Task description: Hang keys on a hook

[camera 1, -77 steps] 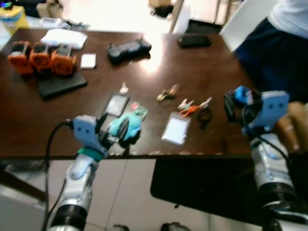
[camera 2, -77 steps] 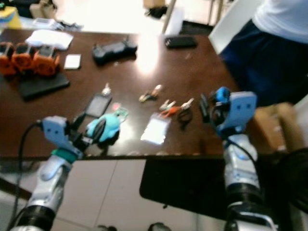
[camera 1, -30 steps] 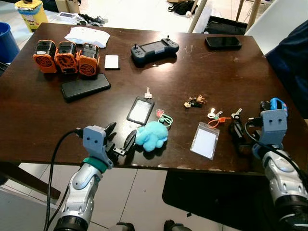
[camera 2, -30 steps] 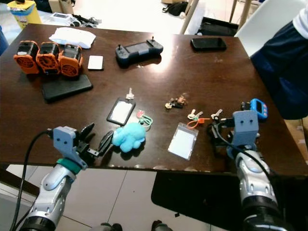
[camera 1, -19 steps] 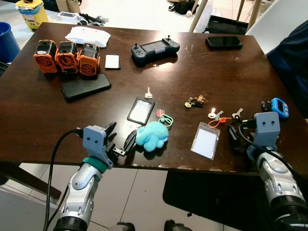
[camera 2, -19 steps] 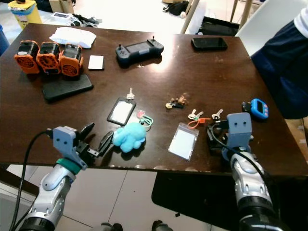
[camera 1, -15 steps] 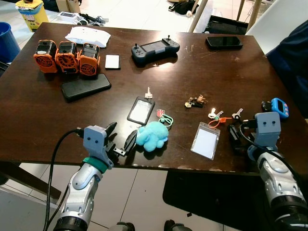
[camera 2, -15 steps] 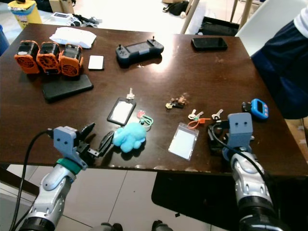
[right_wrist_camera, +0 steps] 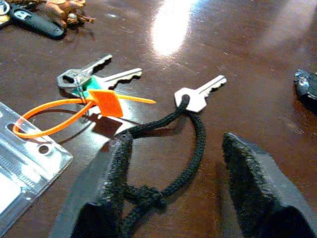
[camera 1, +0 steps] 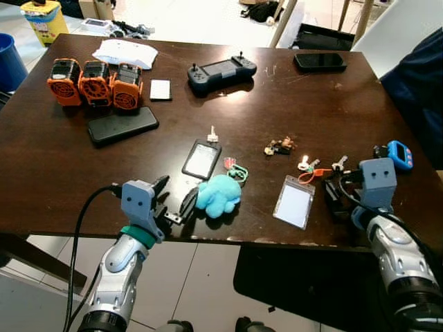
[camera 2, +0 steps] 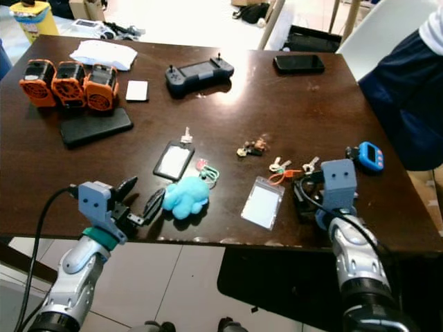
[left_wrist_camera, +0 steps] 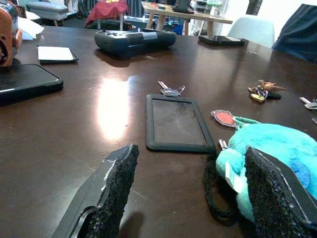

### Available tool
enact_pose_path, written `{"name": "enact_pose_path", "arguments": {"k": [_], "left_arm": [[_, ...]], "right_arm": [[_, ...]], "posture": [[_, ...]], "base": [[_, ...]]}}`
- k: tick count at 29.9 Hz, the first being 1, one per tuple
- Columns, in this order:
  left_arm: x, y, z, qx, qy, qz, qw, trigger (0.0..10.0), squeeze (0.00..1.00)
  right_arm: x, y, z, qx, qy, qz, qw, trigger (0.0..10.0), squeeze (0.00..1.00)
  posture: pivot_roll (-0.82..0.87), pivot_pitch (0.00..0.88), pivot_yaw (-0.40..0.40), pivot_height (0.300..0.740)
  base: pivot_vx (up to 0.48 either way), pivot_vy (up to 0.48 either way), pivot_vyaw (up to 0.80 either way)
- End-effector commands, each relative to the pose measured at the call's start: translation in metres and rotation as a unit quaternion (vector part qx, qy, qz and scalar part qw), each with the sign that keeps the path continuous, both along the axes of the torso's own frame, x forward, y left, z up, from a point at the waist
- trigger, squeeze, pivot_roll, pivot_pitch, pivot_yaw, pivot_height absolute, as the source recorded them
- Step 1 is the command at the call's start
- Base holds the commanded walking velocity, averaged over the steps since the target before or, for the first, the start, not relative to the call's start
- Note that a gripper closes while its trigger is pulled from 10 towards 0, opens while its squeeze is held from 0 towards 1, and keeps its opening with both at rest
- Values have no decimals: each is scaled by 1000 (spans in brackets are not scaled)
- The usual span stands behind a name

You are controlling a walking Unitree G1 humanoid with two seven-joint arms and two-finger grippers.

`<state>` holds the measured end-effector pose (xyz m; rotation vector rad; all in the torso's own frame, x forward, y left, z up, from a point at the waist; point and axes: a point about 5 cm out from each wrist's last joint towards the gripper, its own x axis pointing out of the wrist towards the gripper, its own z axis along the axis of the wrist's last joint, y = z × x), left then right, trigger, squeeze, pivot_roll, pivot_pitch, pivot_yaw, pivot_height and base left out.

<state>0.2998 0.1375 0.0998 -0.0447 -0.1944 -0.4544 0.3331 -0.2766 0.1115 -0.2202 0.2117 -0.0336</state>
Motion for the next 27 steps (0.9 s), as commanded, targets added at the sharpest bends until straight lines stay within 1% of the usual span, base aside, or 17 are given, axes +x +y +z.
{"name": "enact_pose_path", "arguments": {"k": [1, 2, 4, 5, 11, 15, 17, 19, 20, 22, 24, 27], "left_arm": [[-2, 1, -5, 10, 14, -4, 1000, 10000, 0], [-2, 1, -5, 15, 13, -8, 1000, 10000, 0], [-2, 1, -5, 15, 13, -8, 1000, 10000, 0], [-2, 1, -5, 19, 12, -11, 1000, 10000, 0], [-2, 1, -5, 22, 12, -13, 1000, 10000, 0], [-2, -2, -6, 35, 9, -24, 999, 10000, 0], [-2, -2, -6, 35, 9, -24, 999, 10000, 0], [-2, -3, -6, 38, 9, -26, 999, 10000, 0], [-2, -4, -6, 40, 8, -29, 999, 10000, 0], [-2, -4, -6, 40, 8, -29, 999, 10000, 0], [-2, -4, -6, 42, 8, -30, 999, 10000, 0], [-2, -4, -6, 43, 7, -30, 999, 10000, 0]], "right_arm": [[-22, -11, -41, 0, 106, -34, 994, 0, 0], [-24, -14, -43, 7, 115, -45, 992, 0, 0], [-24, -14, -43, 7, 115, -45, 992, 0, 0], [-26, -16, -46, 15, 124, -56, 991, 0, 0], [-28, -17, -48, 20, 132, -62, 989, 0, 0], [-31, -17, -52, 20, 143, -60, 988, 0, 0], [-31, -17, -52, 20, 143, -60, 988, 0, 0], [-30, -17, -51, 17, 142, -57, 988, 0, 0], [-29, -16, -50, 7, 137, -49, 989, 0, 0], [-29, -16, -50, 7, 137, -49, 989, 0, 0], [-28, -14, -48, -24, 133, -31, 990, 0, 0], [-28, -13, -48, -31, 134, -29, 990, 0, 0]], "posture": [[-29, 126, 51, 740], [-29, 126, 51, 740], [-29, 126, 51, 740], [-29, 125, 52, 740], [-30, 124, 54, 740], [-32, 122, 55, 740], [-32, 122, 55, 740], [-31, 122, 55, 740], [-29, 121, 54, 740], [-29, 121, 54, 740], [-29, 120, 52, 740], [-29, 120, 52, 740]], "base": [[0, 0, 0], [0, 0, 0], [0, 0, 0], [0, 0, 0], [0, 0, 0], [0, 0, 0], [0, 0, 0], [0, 0, 0], [0, 0, 0], [0, 0, 0], [0, 0, 0], [0, 0, 0]]}}
